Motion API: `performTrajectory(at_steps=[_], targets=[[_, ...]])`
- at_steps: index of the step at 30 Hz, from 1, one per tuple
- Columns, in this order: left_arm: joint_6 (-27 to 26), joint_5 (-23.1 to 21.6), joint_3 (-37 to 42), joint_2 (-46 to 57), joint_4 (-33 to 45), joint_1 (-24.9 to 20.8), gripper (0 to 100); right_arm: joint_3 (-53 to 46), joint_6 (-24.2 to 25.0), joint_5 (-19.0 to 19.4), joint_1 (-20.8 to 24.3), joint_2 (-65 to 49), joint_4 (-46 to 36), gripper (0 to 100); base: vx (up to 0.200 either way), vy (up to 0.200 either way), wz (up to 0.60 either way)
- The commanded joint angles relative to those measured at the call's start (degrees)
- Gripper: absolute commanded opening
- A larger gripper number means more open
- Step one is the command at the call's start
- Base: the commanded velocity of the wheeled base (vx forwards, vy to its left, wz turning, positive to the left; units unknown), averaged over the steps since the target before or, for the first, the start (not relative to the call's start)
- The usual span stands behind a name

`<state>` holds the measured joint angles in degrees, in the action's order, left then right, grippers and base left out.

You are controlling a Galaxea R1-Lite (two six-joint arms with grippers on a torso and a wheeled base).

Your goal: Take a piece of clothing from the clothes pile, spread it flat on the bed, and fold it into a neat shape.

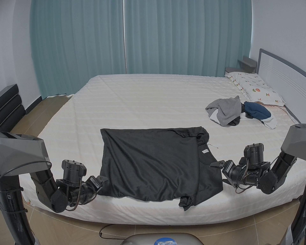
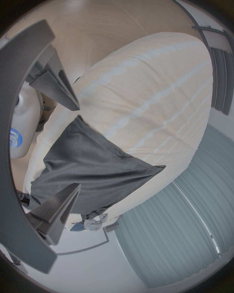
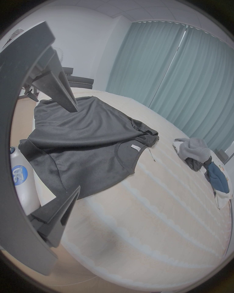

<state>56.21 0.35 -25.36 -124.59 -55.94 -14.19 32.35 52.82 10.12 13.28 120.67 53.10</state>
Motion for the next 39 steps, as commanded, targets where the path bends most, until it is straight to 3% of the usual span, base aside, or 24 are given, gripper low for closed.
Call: performTrajectory(at_steps=[1,10,11,20,26,39], targets=[[-0.1,0.6,-2.1,-3.4,0.3,-0.8,100,-0.2,0.0,0.1,0.0,0.4,0.4,100,0.0,0.0,0.0],[0.0,2.0,-4.3,-4.5,0.3,-0.8,100,-0.4,0.0,0.1,0.1,0.5,0.4,100,0.0,0.0,0.0],[0.0,2.3,-4.3,-4.5,0.3,-0.8,0,-0.4,0.0,0.1,0.1,0.5,0.4,100,0.0,0.0,0.0],[0.6,3.6,-2.4,-4.2,0.1,-0.5,0,-0.8,-0.3,0.1,-0.1,0.7,-0.3,100,0.0,0.0,0.0],[2.4,4.0,1.5,-0.3,-1.0,2.3,0,-0.9,-1.1,-0.1,-0.2,4.0,-0.8,100,0.0,0.0,0.0],[3.1,1.5,3.2,0.6,-7.4,6.7,0,1.8,-2.3,-0.5,-0.5,8.9,-1.8,100,0.0,0.0,0.0]])
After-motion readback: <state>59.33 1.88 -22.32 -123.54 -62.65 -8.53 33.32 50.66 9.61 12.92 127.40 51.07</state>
